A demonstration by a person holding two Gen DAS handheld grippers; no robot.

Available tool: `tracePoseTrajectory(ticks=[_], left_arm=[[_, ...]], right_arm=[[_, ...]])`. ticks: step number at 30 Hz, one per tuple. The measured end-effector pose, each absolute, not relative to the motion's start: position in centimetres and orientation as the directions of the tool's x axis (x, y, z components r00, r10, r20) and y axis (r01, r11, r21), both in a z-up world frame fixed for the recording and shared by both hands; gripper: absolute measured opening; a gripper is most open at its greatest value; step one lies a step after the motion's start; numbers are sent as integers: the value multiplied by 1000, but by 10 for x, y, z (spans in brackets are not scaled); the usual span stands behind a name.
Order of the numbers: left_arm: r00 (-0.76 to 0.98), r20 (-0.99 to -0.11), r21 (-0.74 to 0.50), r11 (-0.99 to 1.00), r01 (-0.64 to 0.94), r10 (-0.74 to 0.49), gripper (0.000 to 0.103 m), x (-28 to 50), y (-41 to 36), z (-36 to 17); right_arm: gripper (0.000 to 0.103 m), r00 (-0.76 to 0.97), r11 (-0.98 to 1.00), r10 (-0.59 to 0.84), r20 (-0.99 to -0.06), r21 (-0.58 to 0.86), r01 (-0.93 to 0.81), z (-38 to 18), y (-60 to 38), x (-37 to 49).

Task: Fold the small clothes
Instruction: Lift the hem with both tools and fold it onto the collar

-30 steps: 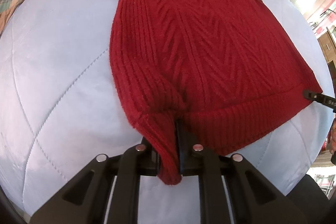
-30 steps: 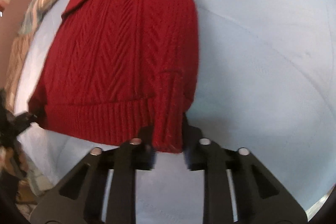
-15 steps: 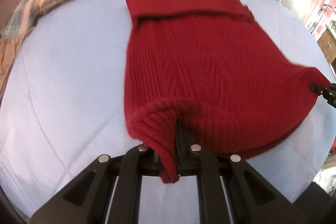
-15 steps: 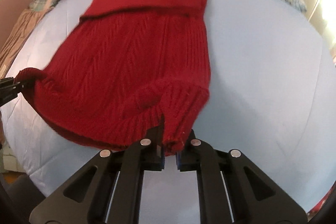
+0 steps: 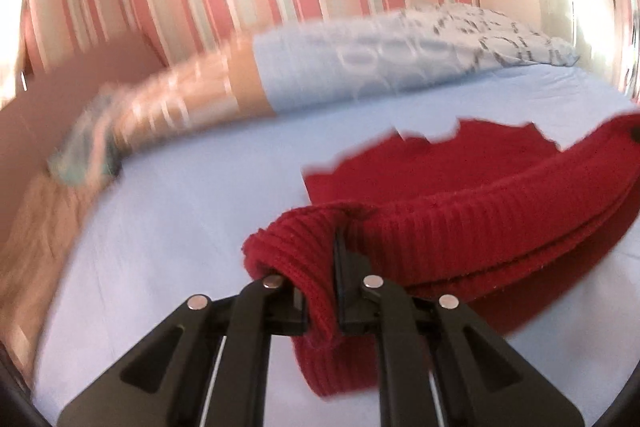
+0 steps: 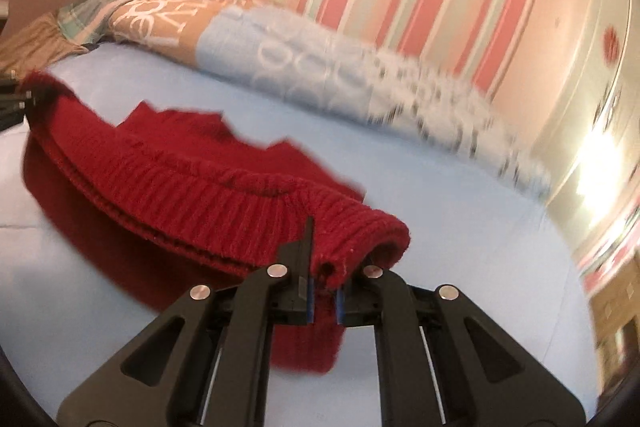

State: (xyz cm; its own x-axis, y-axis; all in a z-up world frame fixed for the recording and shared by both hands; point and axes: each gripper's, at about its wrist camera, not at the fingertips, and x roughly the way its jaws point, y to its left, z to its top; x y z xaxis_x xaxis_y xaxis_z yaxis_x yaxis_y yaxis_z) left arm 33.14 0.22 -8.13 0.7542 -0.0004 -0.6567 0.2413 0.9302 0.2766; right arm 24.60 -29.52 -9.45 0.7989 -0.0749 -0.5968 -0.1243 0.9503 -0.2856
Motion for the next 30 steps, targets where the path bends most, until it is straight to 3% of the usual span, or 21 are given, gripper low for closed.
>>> tracePoseTrajectory(ticks=[2,5,11,17,22,23,26,28,30], left_arm=[[784,-621,316,919,234,15,9,361,-5,-89],[770,-637,319,915,248,13,10,398,-8,-105],[724,-689,350,882,315,15,10,454,-25,-147],[675,-737,387,836,389,27,12,468,-34,-190],[660,-751,373,834,406,15,16,474,-34,-191],[652,-758,356,842,406,6,19,475,-31,-188],[625,-780,290,864,411,-36,25,481,-25,-178],[635,-770,262,879,399,-59,65,478,-18,-165],[638,-761,196,896,399,-118,68,471,-9,-149]], right_arm=[[7,815,945,-83,-574,-305,-119,-99,-298,271],[7,805,946,-86,-587,-302,-119,-116,-304,313],[7,718,966,-81,-691,-232,-115,-164,-326,385],[7,666,969,-83,-741,-217,-121,-198,-322,398],[9,658,975,-53,-751,-181,-128,-198,-324,400],[10,659,978,-42,-751,-167,-128,-194,-325,401],[30,702,991,11,-712,-86,-103,-171,-336,395],[41,727,995,39,-686,-41,-92,-156,-343,391],[45,747,996,59,-662,-7,-85,-142,-350,385]])
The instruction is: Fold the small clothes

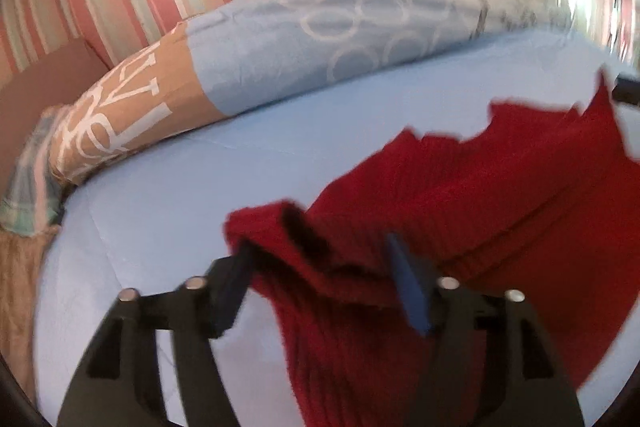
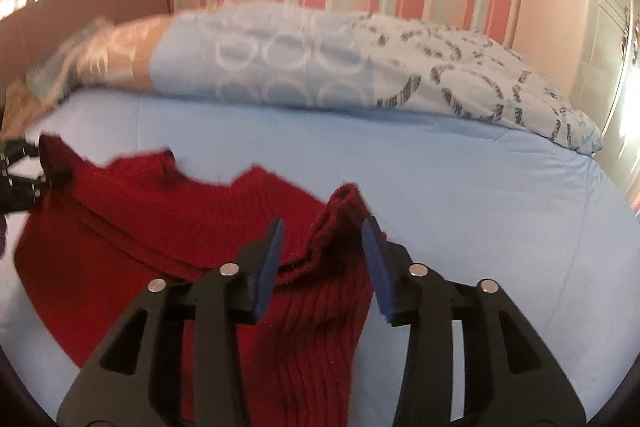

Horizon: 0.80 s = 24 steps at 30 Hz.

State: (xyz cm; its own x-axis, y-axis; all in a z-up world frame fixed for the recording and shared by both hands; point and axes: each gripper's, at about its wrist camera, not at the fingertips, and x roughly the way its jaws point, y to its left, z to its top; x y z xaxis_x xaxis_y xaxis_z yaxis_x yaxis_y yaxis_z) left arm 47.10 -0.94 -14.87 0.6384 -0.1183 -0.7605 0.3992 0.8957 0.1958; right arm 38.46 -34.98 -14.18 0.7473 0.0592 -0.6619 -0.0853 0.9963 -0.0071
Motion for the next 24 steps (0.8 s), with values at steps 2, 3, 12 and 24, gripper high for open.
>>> tracePoseTrajectory(ticks=[2,3,12,24], left_arm=[[648,-750,187,899,396,-130,68,460,-7,-138],[671,-733,218,897,384,-109,76,454,-8,-135],[681,-726,206,913,352,-99,88,436,0,-138],[587,-809,267,875,404,-24,88,516,-52,-191]], right_arm=[[48,752,996,64,-656,-4,-87,-136,-352,379],[48,749,996,64,-659,-10,-93,-136,-351,377],[47,691,981,57,-721,-86,-172,-167,-331,367],[46,591,979,62,-804,-67,-193,-199,-329,424]])
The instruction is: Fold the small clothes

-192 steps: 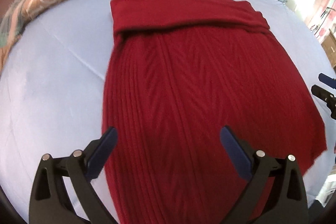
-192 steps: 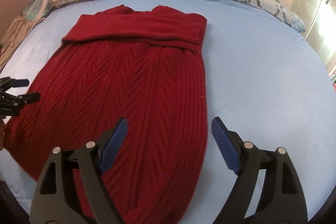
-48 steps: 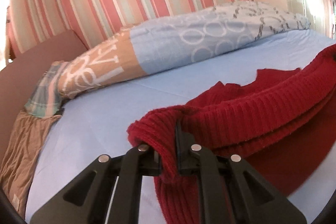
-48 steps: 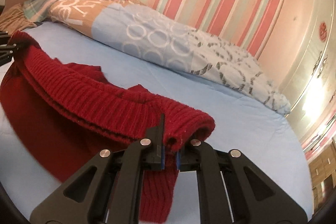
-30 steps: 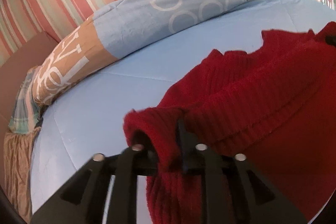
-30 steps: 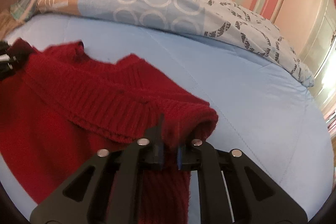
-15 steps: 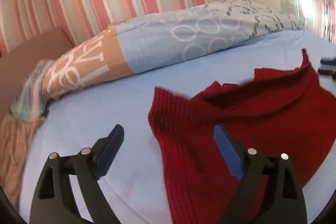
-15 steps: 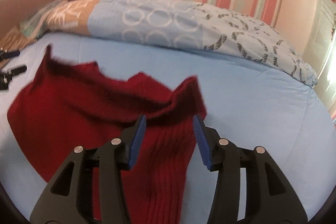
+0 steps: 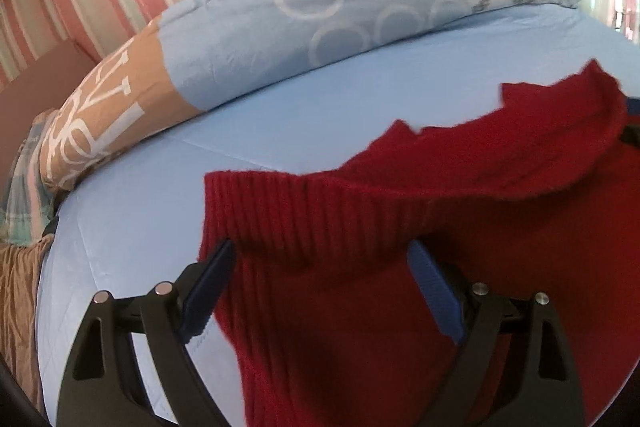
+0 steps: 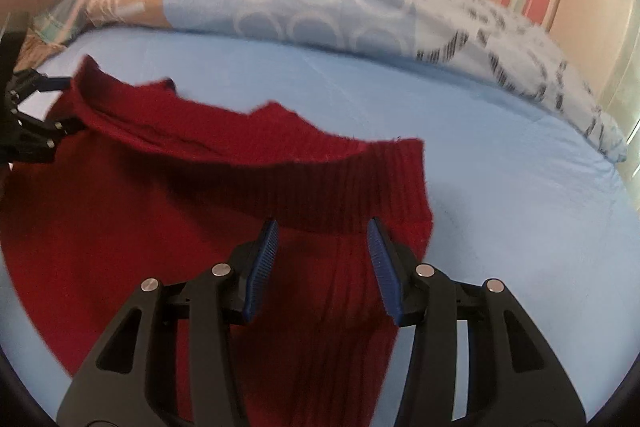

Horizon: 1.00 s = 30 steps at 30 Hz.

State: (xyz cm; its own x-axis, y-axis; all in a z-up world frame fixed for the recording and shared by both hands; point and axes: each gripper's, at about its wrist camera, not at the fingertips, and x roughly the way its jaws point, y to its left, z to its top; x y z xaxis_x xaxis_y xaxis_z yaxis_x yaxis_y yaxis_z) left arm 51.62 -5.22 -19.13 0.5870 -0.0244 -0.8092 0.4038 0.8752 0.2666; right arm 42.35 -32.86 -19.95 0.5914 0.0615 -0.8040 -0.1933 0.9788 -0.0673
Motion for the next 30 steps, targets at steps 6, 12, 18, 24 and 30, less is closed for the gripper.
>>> tracePoseTrajectory(ticks=[6,12,18,24,30], left_arm=[[592,-805,276,909,312,41,89,553,-46,-194],[551,-825,298,926,231,128,89,578,-20,-211],[588,-794,357,900,249,152,89,564,-19,-209],[649,-760,282,920,272,41,88,506,-24,-164],[690,-722,352,887,298,55,89,425,-57,-170]], right_arm=[[46,586,984,22,-810,-85,-155,-204,-337,453],[47,537,992,55,-842,-16,-127,-220,-352,472],[49,545,992,35,-837,-39,-123,-222,-355,484],[58,648,984,145,-748,37,-176,-174,-334,430],[61,690,949,184,-700,-56,-309,-182,-253,356]])
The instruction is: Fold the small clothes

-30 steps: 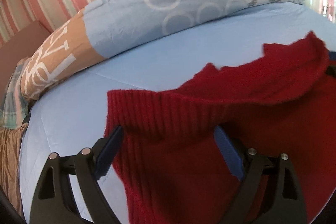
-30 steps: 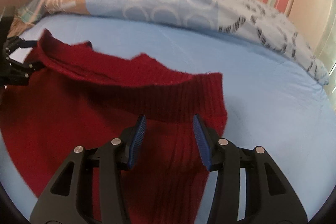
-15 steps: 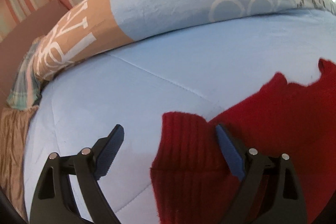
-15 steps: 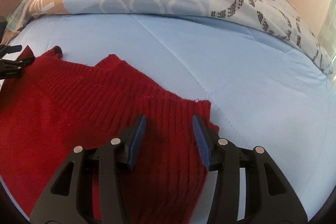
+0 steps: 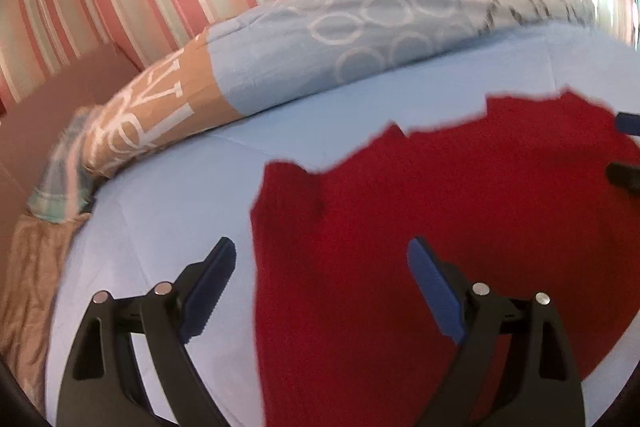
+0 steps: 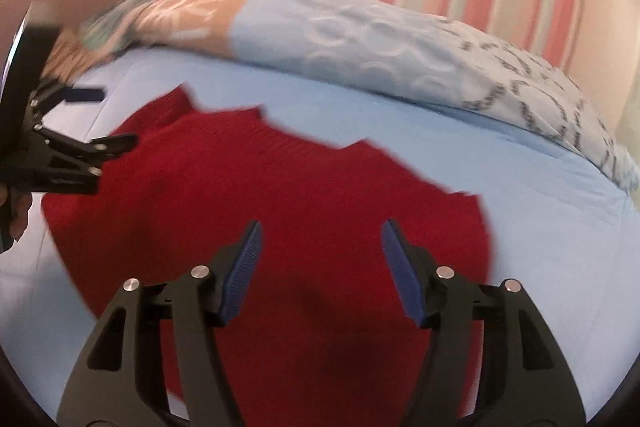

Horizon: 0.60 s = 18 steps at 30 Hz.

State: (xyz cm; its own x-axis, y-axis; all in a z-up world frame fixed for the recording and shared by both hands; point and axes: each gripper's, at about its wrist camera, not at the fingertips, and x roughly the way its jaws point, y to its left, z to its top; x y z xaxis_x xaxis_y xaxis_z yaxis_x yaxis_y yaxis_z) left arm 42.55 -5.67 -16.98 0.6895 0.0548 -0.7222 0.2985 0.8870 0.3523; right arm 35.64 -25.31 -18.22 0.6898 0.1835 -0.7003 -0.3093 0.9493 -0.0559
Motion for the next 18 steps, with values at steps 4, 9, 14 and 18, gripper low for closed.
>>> tracePoseTrajectory(ticks=[4,9,14,18], left_arm=[[662,-745,368,880,300,86,90,417,-53,-198],[656,-751,341,896,284,78,95,419,-37,-197],[645,-761,309,912,268,69,95,414,-26,-193],[612,-789,242,945,220,59,98,419,-4,-195]], right_arm=[[56,653,940,190,-733,-56,-336,-208,-243,357],[60,665,972,135,-735,-34,-234,-207,-289,368],[55,652,988,127,-748,35,-152,-215,-329,368],[56,652,988,130,-747,43,-148,-218,-329,369]])
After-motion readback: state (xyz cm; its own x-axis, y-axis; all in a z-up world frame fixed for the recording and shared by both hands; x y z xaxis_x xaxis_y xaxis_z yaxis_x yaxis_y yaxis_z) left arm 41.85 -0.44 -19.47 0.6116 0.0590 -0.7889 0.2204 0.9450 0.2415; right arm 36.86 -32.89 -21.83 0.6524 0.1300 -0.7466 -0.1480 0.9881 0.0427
